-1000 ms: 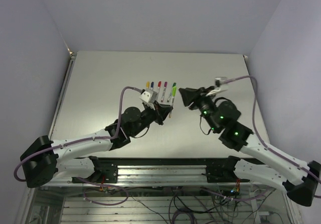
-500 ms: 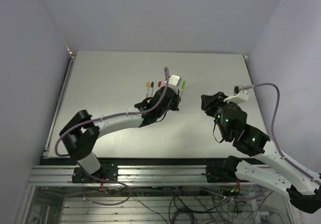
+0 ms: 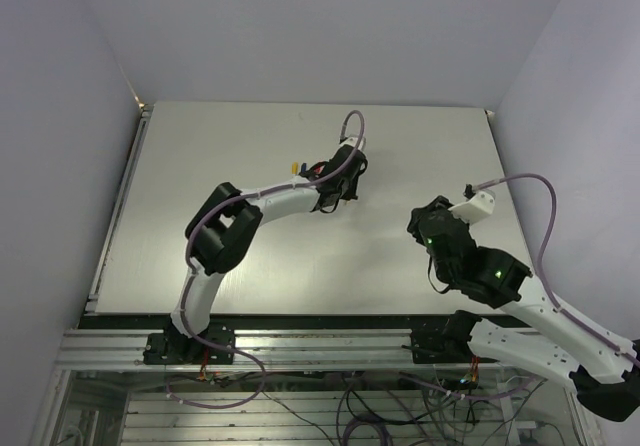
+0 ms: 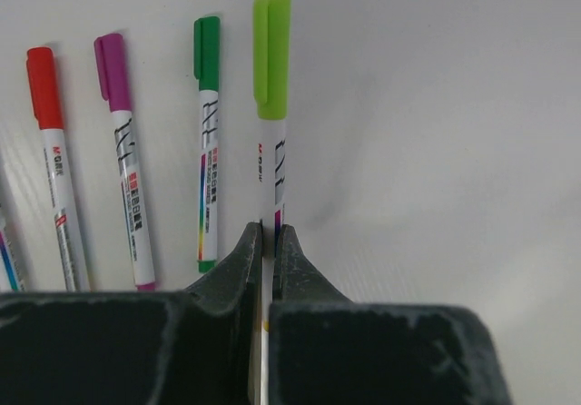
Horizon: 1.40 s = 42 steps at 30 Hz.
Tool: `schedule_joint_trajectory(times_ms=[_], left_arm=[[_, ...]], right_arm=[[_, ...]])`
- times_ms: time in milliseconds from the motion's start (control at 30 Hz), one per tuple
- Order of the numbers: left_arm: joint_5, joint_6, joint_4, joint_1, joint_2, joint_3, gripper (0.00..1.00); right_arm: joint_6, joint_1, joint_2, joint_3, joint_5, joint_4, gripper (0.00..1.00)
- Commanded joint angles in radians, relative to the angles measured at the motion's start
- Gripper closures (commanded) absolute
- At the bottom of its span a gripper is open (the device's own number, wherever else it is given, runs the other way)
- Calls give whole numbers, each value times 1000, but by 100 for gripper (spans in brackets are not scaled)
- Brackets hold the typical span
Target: Insert the pens into the pen caps
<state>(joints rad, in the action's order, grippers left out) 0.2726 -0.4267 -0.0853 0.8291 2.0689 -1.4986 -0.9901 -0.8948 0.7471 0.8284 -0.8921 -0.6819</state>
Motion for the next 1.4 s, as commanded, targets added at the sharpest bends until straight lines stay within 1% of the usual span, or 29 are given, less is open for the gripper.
schedule_joint_trajectory(times_ms=[0, 67, 200, 300, 367, 500, 600, 733, 900, 1033, 1133, 1367], left_arm=[[-57, 1, -92, -13, 77, -114, 93], [-79, -1, -103, -22, 110, -144, 93], [-117, -1, -98, -32, 153, -174, 93], [-121, -5, -110, -33, 181, -198, 93], [-123, -7, -112, -36, 195, -211, 93], [-120, -12, -138, -45, 228, -252, 93], [-126, -21, -154, -52, 254, -280, 91], [-123, -32, -161, -61, 274, -298, 83], [-125, -48, -164, -72, 282, -297, 75], [-141, -53, -137, -77, 264, -274, 62], [-146, -46, -119, -77, 231, -252, 60], [-157, -31, -101, -77, 120, -227, 59]], right_arm=[[-27, 2, -23, -24, -57, -19, 61], [16, 3, -16, -25, -63, 3, 60], [79, 11, 50, 5, -80, 9, 60], [128, 50, 114, 23, -55, 30, 60], [193, 110, 153, 24, 16, 84, 60], [297, 314, 206, 4, 222, 199, 61], [348, 385, 236, -8, 306, 270, 62], [376, 397, 284, 1, 324, 298, 62], [388, 397, 314, -15, 341, 334, 63], [394, 397, 326, -34, 333, 362, 63], [400, 396, 338, -35, 311, 376, 64], [439, 469, 379, -25, 334, 432, 65]])
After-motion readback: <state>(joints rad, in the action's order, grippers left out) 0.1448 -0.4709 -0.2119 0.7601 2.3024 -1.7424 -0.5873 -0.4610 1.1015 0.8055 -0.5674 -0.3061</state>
